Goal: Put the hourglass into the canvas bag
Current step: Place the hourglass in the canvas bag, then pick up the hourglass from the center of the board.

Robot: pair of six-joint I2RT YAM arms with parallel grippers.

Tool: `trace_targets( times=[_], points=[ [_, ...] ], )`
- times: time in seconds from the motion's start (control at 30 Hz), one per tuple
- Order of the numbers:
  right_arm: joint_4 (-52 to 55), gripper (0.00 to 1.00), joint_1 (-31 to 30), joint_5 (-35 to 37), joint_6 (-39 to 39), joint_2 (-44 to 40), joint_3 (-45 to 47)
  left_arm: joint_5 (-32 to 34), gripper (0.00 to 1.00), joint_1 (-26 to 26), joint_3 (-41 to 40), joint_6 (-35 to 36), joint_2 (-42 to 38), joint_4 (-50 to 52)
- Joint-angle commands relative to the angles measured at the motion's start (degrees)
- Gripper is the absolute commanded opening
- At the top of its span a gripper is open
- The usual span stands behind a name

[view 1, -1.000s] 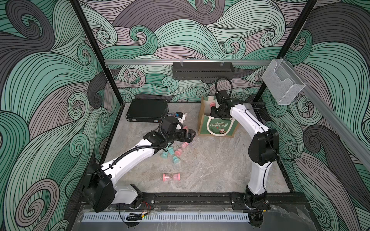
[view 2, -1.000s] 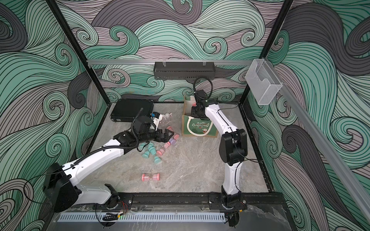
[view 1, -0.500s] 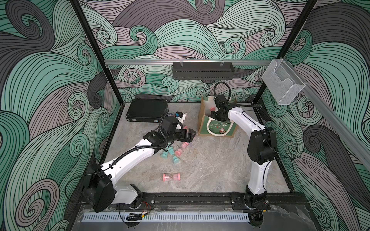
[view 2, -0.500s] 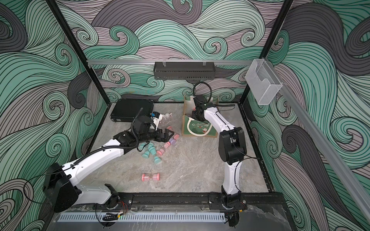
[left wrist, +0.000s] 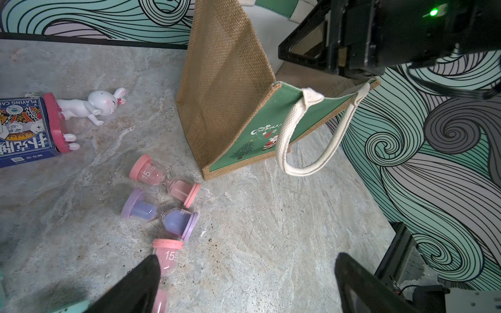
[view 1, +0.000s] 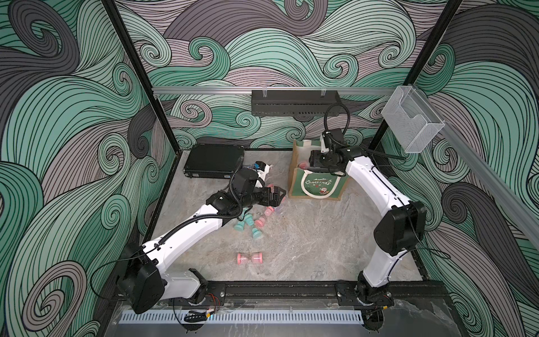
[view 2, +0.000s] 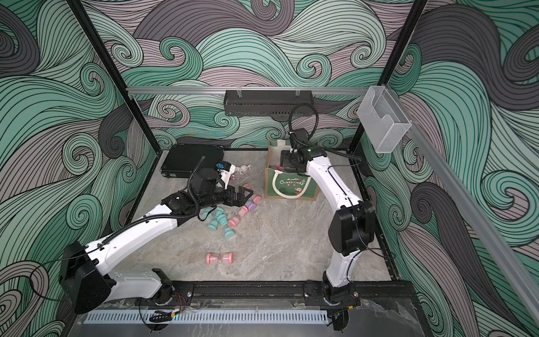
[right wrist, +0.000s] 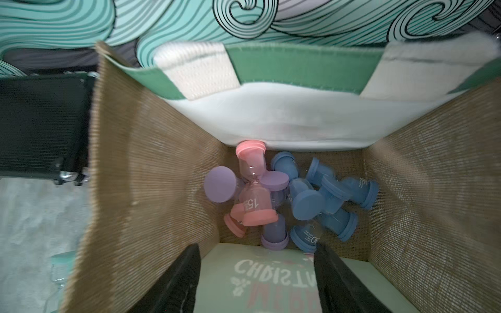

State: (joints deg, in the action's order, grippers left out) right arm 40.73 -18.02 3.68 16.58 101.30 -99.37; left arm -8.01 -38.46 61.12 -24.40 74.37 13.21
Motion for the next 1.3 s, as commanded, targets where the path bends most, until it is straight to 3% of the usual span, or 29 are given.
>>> trace_targets(
  times=[0.0, 0.27, 0.5, 0.67, 0.93, 1.27],
  points=[
    [0.83, 0.75, 0.11, -2.47, 0.57, -4.0, -0.24, 1.13, 0.99, -0.31, 1.94, 0.42, -2.08, -1.14],
    [7.41, 0.88, -1.98, -6.59, 3.4, -10.1, -0.12, 4.97, 0.99, -0.3, 2.38, -0.85, -3.77, 4.03],
    [11.48, 0.99, -11.71, 1.69, 5.76, -16.01, 5.89, 8.2, 0.99, -0.05, -1.66, -2.8, -8.65, 6.83],
    [9.74, 0.99, -18.88, 4.8, 8.75, -17.17, 11.56, 10.81, 0.99, -0.06, -4.26, -3.42, -12.71, 9.58],
    [1.42, 1.0, -26.36, 5.05, 12.7, -14.72, 19.1, 15.69, 0.99, -0.04, -9.88, -5.87, -18.8, 12.46],
    [-6.29, 1.0, -30.14, 5.85, 16.79, -4.73, 22.07, 23.16, 0.99, 0.05, -15.41, -8.99, -24.52, 15.44]
  ],
)
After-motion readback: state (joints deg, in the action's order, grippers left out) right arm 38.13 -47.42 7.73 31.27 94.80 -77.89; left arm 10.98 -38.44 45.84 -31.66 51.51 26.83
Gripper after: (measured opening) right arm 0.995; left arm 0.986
